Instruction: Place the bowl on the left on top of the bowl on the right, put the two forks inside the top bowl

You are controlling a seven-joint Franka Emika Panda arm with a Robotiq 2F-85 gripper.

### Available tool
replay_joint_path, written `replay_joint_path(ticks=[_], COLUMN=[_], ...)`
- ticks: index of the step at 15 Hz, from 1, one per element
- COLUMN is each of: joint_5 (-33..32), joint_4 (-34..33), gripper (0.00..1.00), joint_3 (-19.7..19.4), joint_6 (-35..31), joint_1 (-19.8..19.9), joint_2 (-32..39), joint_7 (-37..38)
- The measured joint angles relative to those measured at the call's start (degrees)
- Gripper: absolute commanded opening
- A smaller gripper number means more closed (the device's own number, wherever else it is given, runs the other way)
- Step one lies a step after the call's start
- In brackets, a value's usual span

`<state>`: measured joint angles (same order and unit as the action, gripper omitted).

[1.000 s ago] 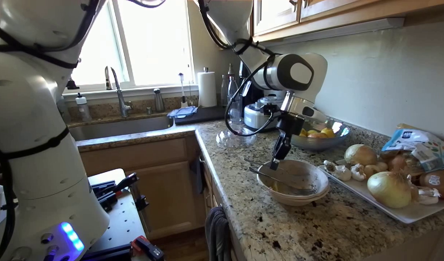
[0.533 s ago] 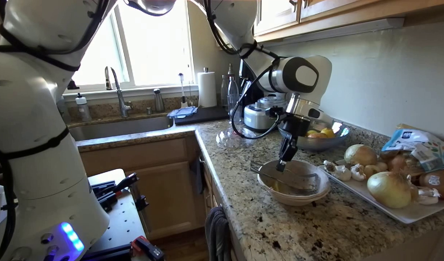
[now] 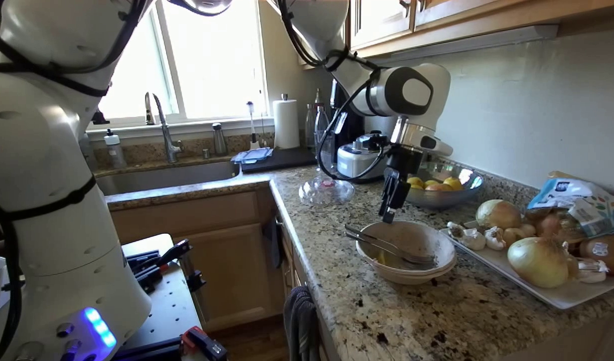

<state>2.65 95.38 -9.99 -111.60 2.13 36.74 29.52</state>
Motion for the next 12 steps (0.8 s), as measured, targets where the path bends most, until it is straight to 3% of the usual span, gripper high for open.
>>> replay_joint_path(ticks=[2, 12], joint_5=[-0.2, -6.7], joint_4=[0.4, 9.1], gripper=[0.99, 1.0], joint_3=[1.1, 6.6], joint_6=[-1.3, -13.7], joint_1=[-0.9, -7.6], joint_2=[-2.1, -12.8], joint_7=[-1.0, -9.5])
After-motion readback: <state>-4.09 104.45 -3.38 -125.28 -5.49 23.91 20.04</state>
